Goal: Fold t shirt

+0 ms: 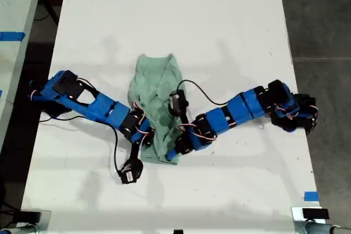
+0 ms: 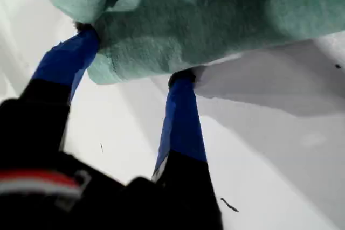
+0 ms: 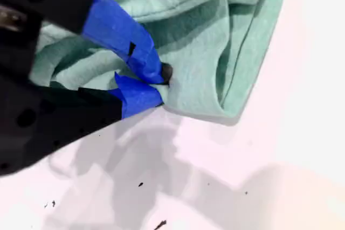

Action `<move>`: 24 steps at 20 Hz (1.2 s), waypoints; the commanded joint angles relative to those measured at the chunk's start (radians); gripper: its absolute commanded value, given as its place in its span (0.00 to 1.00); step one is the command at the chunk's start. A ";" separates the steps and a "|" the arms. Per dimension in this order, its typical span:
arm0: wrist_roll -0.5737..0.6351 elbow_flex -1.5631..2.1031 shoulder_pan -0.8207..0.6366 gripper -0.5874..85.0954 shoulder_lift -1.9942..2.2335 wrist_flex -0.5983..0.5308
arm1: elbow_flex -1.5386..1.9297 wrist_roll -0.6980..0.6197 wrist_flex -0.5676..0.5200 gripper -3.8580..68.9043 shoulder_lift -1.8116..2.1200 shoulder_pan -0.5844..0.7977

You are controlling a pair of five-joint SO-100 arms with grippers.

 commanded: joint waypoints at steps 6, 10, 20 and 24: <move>0.075 -0.091 0.100 0.00 0.040 -0.069 | -0.104 -0.018 -0.054 0.06 0.003 -0.066; 0.109 -0.094 0.173 0.00 0.175 -0.087 | -0.147 -0.025 -0.063 0.06 0.063 -0.147; 0.216 -0.078 0.114 0.00 0.426 0.006 | 0.034 -0.324 -0.124 0.06 0.425 0.002; 0.232 0.003 -0.008 0.00 0.529 0.112 | 0.063 -0.428 -0.118 0.06 0.417 0.183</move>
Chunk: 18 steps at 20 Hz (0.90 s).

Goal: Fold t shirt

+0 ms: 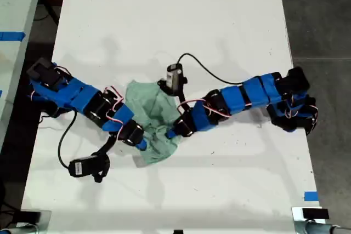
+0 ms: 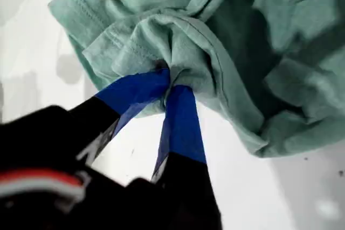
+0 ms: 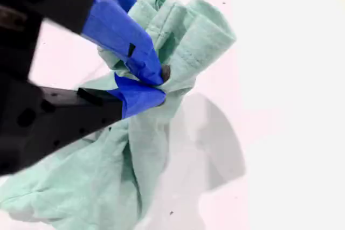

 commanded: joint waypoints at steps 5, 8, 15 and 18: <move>0.026 0.130 -0.247 0.00 0.250 0.156 | 0.011 -0.118 -0.011 0.06 0.091 0.256; 0.044 0.337 -0.357 0.00 0.414 0.156 | 0.011 -0.152 0.006 0.06 0.095 0.339; 0.164 0.575 -0.578 0.00 0.483 0.158 | 0.066 -0.195 0.046 0.10 0.063 0.492; 0.201 0.644 -0.655 0.15 0.437 0.156 | 0.071 -0.187 0.081 0.41 0.072 0.528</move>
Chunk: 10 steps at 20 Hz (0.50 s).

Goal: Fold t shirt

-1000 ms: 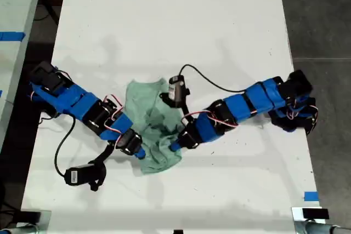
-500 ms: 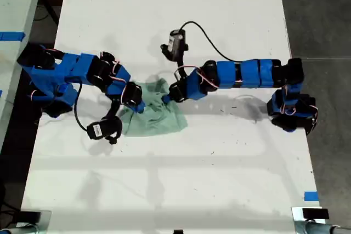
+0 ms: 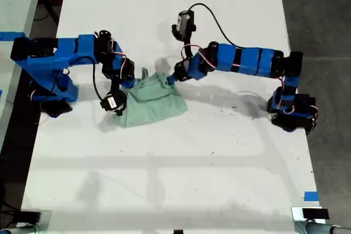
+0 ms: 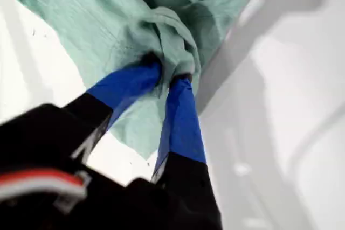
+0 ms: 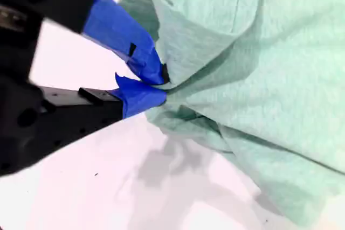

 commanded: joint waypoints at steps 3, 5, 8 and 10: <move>0.031 0.028 -0.084 0.28 -0.029 0.012 | -0.011 -0.034 0.064 0.55 0.126 0.052; 0.051 0.015 -0.110 0.28 -0.011 0.021 | -0.011 -0.051 0.112 0.54 0.173 0.066; 0.107 0.003 -0.175 0.26 0.101 0.026 | 0.012 -0.069 0.164 0.50 0.241 0.071; 0.135 0.003 -0.207 0.25 0.204 0.028 | 0.034 -0.077 0.199 0.48 0.285 0.067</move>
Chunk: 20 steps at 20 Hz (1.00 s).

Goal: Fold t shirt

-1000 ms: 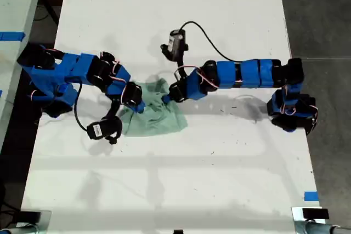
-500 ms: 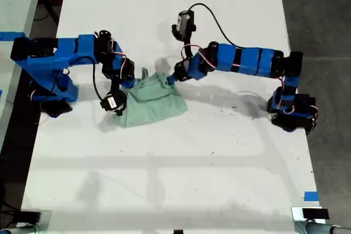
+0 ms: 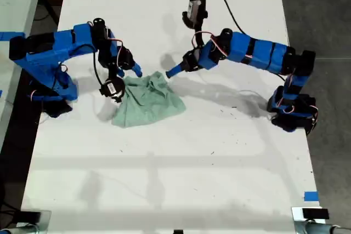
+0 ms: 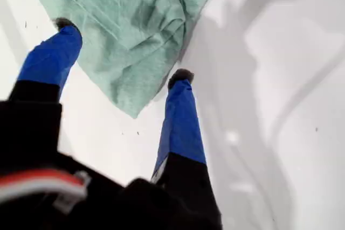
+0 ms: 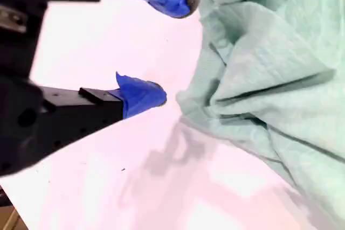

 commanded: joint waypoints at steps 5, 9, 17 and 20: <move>-0.035 -0.029 0.077 0.09 0.534 0.000 | 0.322 0.043 0.107 0.38 0.540 -0.012; -0.210 0.275 0.249 0.00 0.862 -0.060 | 0.736 0.215 0.193 0.06 1.103 -0.144; -0.430 1.387 0.420 0.02 1.638 -0.462 | 1.759 0.669 0.175 0.07 1.996 -0.532; -0.511 1.559 0.430 0.08 1.629 -0.572 | 1.855 0.575 0.141 0.08 1.994 -0.532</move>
